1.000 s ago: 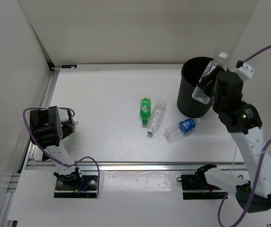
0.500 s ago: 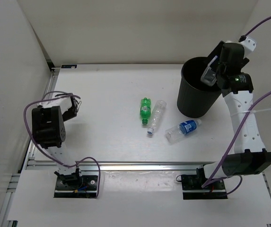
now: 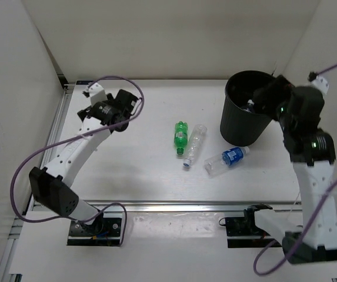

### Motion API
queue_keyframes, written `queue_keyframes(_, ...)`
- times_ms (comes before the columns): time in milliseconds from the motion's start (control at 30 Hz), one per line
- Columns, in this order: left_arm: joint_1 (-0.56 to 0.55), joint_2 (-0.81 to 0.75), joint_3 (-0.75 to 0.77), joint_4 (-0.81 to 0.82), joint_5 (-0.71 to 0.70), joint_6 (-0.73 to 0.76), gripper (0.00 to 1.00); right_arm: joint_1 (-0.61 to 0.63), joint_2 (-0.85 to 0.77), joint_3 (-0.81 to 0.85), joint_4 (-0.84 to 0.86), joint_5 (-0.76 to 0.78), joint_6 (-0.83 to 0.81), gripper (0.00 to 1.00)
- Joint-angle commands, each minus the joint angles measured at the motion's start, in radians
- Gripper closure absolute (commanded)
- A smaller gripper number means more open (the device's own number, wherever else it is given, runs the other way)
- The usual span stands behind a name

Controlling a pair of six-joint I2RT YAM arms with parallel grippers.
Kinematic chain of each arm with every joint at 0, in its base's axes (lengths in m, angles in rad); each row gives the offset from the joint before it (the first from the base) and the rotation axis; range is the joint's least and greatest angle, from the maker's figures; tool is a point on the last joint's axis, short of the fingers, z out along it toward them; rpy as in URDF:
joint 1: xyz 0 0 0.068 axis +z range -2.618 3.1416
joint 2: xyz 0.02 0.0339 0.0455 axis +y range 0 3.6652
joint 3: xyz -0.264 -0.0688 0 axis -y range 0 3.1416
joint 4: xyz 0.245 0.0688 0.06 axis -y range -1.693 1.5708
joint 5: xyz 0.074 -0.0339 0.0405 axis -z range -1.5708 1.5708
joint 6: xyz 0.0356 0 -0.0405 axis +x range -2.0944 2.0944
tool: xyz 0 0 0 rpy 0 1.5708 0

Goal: Put the plastic bottles in the bin

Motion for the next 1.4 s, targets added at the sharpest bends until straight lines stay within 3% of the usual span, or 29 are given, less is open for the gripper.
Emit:
queue_keyframes(0,-0.109,-0.139,-0.139,0.299,0.275,0.362,0.00,0.018,-0.146,-0.174,-0.036,-0.047,0.118,0.00)
queue_keyframes(33,-0.130,-0.175,-0.181,0.380,0.340,0.472,0.00,0.018,-0.209,-0.282,-0.036,-0.057,0.140,0.00)
queue_keyframes(100,-0.167,-0.248,-0.241,0.531,0.502,0.529,0.00,0.018,-0.258,-0.372,-0.036,-0.057,0.149,0.00)
queue_keyframes(167,-0.190,-0.249,-0.255,0.545,0.573,0.573,0.00,0.018,-0.311,-0.484,-0.061,-0.057,0.215,0.00)
queue_keyframes(267,-0.233,-0.191,-0.229,0.545,0.601,0.654,0.00,0.018,-0.366,-0.597,-0.072,-0.115,0.304,0.00)
queue_keyframes(400,-0.270,-0.163,-0.238,0.558,0.586,0.616,0.00,0.018,-0.329,-0.760,-0.043,-0.180,0.396,0.00)
queue_keyframes(533,-0.270,-0.181,-0.260,0.599,0.693,0.641,0.00,0.018,-0.220,-0.786,-0.043,-0.198,0.424,0.00)
queue_keyframes(1167,-0.280,-0.246,-0.357,0.621,0.670,0.661,0.00,0.009,0.228,-0.734,0.111,-0.189,0.472,0.00)
queue_keyframes(1333,-0.280,-0.255,-0.377,0.621,0.649,0.638,0.00,0.000,0.258,-0.780,0.111,-0.200,0.490,0.15)
queue_keyframes(1367,-0.280,-0.264,-0.377,0.621,0.649,0.638,0.00,0.000,0.243,-0.797,0.111,-0.200,0.490,0.23)
